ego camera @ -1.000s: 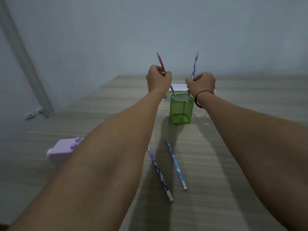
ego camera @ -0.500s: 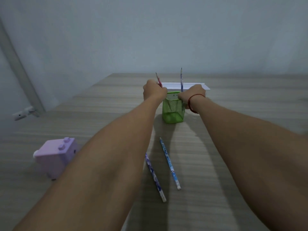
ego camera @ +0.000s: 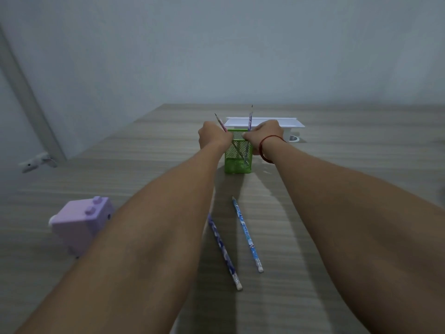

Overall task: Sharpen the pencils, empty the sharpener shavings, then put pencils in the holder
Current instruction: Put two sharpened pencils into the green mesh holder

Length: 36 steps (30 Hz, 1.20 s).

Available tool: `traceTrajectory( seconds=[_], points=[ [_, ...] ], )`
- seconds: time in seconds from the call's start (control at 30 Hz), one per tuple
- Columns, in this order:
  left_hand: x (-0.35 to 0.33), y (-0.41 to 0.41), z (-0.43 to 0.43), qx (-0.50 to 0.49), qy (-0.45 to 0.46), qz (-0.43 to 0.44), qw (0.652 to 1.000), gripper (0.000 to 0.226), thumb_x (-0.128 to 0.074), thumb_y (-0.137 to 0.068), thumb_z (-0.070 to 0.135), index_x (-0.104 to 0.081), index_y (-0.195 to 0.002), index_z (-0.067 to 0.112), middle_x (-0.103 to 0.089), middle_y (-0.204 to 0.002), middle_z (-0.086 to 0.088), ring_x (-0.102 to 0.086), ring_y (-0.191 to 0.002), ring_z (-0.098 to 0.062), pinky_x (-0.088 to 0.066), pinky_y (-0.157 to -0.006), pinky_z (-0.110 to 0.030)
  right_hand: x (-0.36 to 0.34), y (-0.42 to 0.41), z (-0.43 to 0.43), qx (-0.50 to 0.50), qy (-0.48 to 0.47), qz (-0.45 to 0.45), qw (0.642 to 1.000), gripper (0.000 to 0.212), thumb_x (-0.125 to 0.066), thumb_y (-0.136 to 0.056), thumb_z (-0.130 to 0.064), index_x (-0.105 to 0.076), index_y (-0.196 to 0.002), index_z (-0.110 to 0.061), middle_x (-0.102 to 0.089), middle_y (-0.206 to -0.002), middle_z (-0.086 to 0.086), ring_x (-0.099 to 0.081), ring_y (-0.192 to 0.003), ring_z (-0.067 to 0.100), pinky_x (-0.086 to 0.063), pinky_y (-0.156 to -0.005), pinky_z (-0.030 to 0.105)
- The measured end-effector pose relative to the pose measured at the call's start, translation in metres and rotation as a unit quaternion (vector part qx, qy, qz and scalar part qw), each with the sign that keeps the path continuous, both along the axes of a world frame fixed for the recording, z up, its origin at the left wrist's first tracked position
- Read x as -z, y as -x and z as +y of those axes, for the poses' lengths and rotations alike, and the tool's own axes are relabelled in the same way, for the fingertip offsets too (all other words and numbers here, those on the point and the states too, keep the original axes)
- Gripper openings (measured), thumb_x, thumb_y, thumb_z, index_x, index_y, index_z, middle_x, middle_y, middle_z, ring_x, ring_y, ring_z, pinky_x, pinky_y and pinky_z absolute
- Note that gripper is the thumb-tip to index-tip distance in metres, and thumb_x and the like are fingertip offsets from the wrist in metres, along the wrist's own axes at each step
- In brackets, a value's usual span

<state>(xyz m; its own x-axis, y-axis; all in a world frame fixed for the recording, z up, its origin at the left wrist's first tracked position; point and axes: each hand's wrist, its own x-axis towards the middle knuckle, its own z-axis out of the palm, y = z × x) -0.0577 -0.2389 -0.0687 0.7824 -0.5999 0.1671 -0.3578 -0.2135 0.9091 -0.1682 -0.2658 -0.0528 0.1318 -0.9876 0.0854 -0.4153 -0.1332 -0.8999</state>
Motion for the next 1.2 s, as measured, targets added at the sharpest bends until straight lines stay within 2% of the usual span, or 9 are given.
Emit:
traceTrajectory(
  seconds=[0.13, 0.23, 0.4, 0.6, 0.73, 0.87, 0.93, 1.0, 1.2],
  points=[
    [-0.004, 0.0, 0.01, -0.008, -0.003, 0.003, 1.0, 0.03, -0.074, -0.074, 0.021, -0.068, -0.099, 0.005, -0.068, -0.103, -0.011, -0.068, -0.084, -0.031, -0.061, -0.073, -0.04, -0.002, -0.001, 0.009, -0.009, 0.001, -0.013, 1.0, 0.043, -0.081, -0.072, -0.026, -0.065, -0.106, -0.006, -0.068, -0.106, 0.012, -0.068, -0.09, 0.029, -0.06, -0.08, 0.042],
    [-0.015, 0.006, 0.03, -0.013, 0.004, 0.015, 1.0, 0.033, -0.068, -0.079, 0.023, -0.064, -0.105, 0.003, -0.065, -0.111, -0.01, -0.068, -0.087, -0.033, -0.06, -0.074, -0.042, -0.012, 0.009, 0.02, -0.008, 0.001, 0.015, 1.0, 0.043, -0.076, -0.075, -0.029, -0.064, -0.11, -0.007, -0.066, -0.115, 0.01, -0.062, -0.092, 0.025, -0.056, -0.08, 0.031],
    [-0.028, 0.021, 0.086, -0.001, -0.02, 0.008, 1.0, 0.034, -0.06, -0.078, 0.019, -0.059, -0.105, -0.002, -0.065, -0.106, -0.017, -0.07, -0.065, -0.028, -0.061, -0.053, -0.039, -0.037, 0.04, 0.057, 0.012, 0.024, 0.073, 0.997, 0.046, -0.07, -0.084, -0.027, -0.056, -0.122, -0.005, -0.059, -0.127, 0.01, -0.058, -0.117, 0.025, -0.039, -0.074, 0.026],
    [-0.016, 0.049, 0.158, 0.048, -0.156, -0.058, 0.985, 0.016, -0.062, -0.077, 0.014, -0.057, -0.08, -0.001, -0.068, -0.08, -0.019, -0.062, -0.053, -0.026, -0.06, -0.056, -0.036, -0.019, 0.064, 0.118, -0.064, 0.026, 0.203, 0.977, 0.039, -0.066, -0.082, -0.026, -0.055, -0.114, -0.005, -0.055, -0.102, 0.012, -0.051, -0.085, 0.025, -0.042, -0.069, 0.029],
    [0.002, 0.064, 0.186, 0.095, -0.304, -0.058, 0.946, 0.033, -0.073, -0.076, 0.029, -0.055, -0.082, 0.003, -0.062, -0.073, -0.011, -0.057, -0.052, -0.022, -0.054, -0.054, -0.029, 0.003, 0.079, 0.148, -0.133, -0.012, 0.304, 0.943, 0.041, -0.071, -0.082, -0.026, -0.059, -0.112, -0.002, -0.066, -0.107, 0.013, -0.055, -0.083, 0.024, -0.054, -0.086, 0.037],
    [0.018, 0.074, 0.2, 0.133, -0.428, -0.044, 0.893, 0.037, -0.069, -0.081, 0.038, -0.05, -0.077, 0.007, -0.053, -0.074, -0.006, -0.053, -0.064, -0.018, -0.055, -0.083, -0.03, 0.019, 0.089, 0.17, -0.161, -0.03, 0.379, 0.911, 0.034, -0.076, -0.076, -0.035, -0.054, -0.069, -0.01, -0.06, -0.058, 0.004, -0.053, -0.058, 0.019, -0.053, -0.067, 0.03],
    [0.019, 0.077, 0.203, 0.14, -0.459, -0.037, 0.877, 0.037, -0.058, -0.09, 0.038, -0.045, -0.076, 0.006, -0.048, -0.076, -0.007, -0.051, -0.063, -0.017, -0.052, -0.087, -0.026, 0.023, 0.09, 0.177, -0.156, 0.015, 0.413, 0.897, 0.04, -0.079, -0.07, -0.04, -0.056, -0.074, -0.009, -0.064, -0.072, 0.007, -0.056, -0.07, 0.023, -0.051, -0.07, 0.03],
    [0.016, 0.077, 0.206, 0.147, -0.487, -0.024, 0.86, 0.035, -0.045, -0.096, 0.034, -0.043, -0.076, 0.006, -0.046, -0.076, -0.008, -0.05, -0.061, -0.017, -0.049, -0.088, -0.025, 0.025, 0.088, 0.182, -0.148, 0.055, 0.425, 0.891, 0.046, -0.079, -0.07, -0.039, -0.061, -0.1, -0.008, -0.063, -0.097, 0.01, -0.054, -0.083, 0.025, -0.049, -0.076, 0.032],
    [0.024, 0.07, 0.21, 0.162, -0.447, -0.038, 0.879, 0.032, -0.036, -0.096, 0.031, -0.045, -0.079, 0.005, -0.046, -0.072, -0.01, -0.049, -0.061, -0.021, -0.051, -0.095, -0.033, 0.027, 0.076, 0.188, -0.155, 0.082, 0.443, 0.879, 0.028, -0.067, -0.081, -0.024, -0.06, -0.103, -0.009, -0.056, -0.093, 0.007, -0.055, -0.085, 0.024, -0.047, -0.073, 0.029]
  ],
)
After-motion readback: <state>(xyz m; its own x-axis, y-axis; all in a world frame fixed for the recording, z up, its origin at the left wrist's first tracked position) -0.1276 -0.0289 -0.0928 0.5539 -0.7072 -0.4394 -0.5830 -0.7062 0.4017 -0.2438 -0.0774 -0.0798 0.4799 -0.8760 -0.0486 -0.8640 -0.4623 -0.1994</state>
